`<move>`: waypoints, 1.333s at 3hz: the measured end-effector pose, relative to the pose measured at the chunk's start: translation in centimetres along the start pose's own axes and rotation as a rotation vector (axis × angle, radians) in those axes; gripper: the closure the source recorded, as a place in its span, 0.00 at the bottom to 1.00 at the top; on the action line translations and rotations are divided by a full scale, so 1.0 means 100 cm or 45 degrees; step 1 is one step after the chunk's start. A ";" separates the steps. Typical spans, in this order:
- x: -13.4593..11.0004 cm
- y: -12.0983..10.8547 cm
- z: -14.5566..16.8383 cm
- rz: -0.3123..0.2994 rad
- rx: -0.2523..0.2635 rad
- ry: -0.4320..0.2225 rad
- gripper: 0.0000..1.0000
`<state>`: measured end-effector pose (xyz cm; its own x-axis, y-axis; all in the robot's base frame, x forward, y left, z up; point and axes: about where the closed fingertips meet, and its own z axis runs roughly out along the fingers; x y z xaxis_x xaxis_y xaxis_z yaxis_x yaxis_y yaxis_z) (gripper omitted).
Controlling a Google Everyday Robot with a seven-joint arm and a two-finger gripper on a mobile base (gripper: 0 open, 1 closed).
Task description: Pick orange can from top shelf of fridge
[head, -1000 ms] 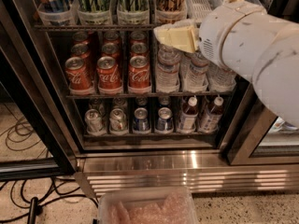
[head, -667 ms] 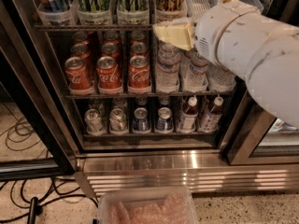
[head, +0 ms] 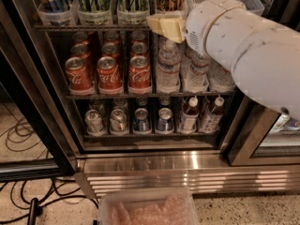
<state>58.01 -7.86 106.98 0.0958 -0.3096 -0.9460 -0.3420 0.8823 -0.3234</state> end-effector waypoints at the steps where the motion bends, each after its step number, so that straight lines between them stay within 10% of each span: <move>1: 0.000 -0.004 0.014 -0.011 0.014 -0.031 0.29; 4: 0.005 -0.020 0.062 -0.048 0.129 -0.056 0.30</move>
Offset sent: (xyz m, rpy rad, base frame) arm 0.0834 0.0331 0.0144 -0.0317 -0.0757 -0.1090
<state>64.48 -7.54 107.04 0.1487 -0.3290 -0.9325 -0.2417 0.9023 -0.3569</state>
